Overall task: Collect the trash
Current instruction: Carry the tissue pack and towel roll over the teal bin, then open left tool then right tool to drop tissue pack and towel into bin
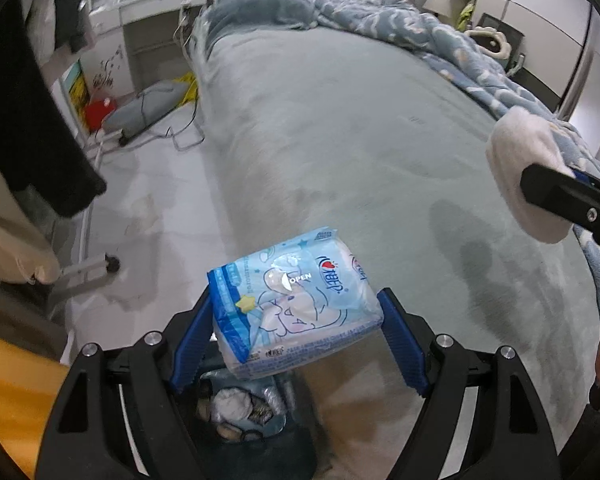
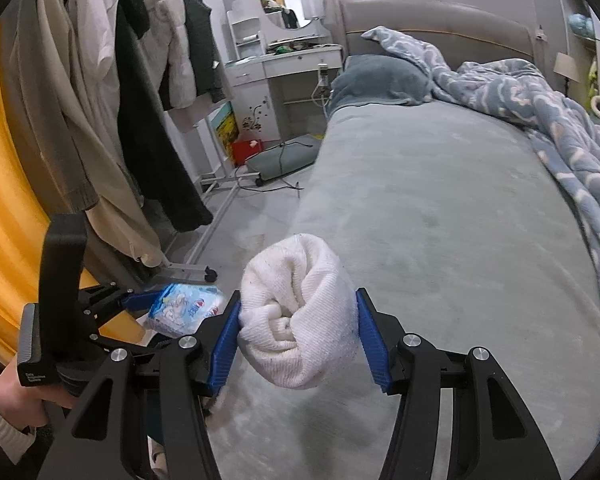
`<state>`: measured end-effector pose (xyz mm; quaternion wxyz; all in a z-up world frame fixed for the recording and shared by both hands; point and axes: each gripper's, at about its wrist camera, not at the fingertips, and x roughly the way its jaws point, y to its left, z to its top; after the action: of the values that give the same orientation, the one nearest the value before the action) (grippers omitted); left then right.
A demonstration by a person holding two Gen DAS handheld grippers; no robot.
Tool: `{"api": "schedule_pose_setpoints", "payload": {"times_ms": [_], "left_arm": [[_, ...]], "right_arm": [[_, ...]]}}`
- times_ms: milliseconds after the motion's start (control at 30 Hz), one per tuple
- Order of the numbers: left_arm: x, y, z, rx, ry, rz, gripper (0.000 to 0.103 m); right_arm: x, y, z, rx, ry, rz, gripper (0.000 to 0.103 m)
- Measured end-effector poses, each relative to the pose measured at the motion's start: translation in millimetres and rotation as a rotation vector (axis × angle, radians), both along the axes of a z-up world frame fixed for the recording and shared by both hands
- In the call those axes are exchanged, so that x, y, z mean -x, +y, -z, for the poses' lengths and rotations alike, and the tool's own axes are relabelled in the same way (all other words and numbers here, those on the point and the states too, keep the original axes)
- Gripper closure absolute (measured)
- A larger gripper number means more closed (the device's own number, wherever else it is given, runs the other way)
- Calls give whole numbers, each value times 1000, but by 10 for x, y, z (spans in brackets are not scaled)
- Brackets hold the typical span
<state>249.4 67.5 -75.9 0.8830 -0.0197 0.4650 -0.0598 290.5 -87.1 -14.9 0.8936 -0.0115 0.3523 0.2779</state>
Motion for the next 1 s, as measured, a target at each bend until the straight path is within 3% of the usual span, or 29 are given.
{"api": "schedule_pose_setpoints", "payload": {"times_ms": [467, 1000], "left_arm": [[103, 625, 339, -13, 149, -60, 22], [345, 1134, 830, 33, 335, -100, 22]], "right_arm": [[-21, 667, 106, 11, 22, -84, 47], [-3, 1326, 304, 37, 57, -168, 47]]}}
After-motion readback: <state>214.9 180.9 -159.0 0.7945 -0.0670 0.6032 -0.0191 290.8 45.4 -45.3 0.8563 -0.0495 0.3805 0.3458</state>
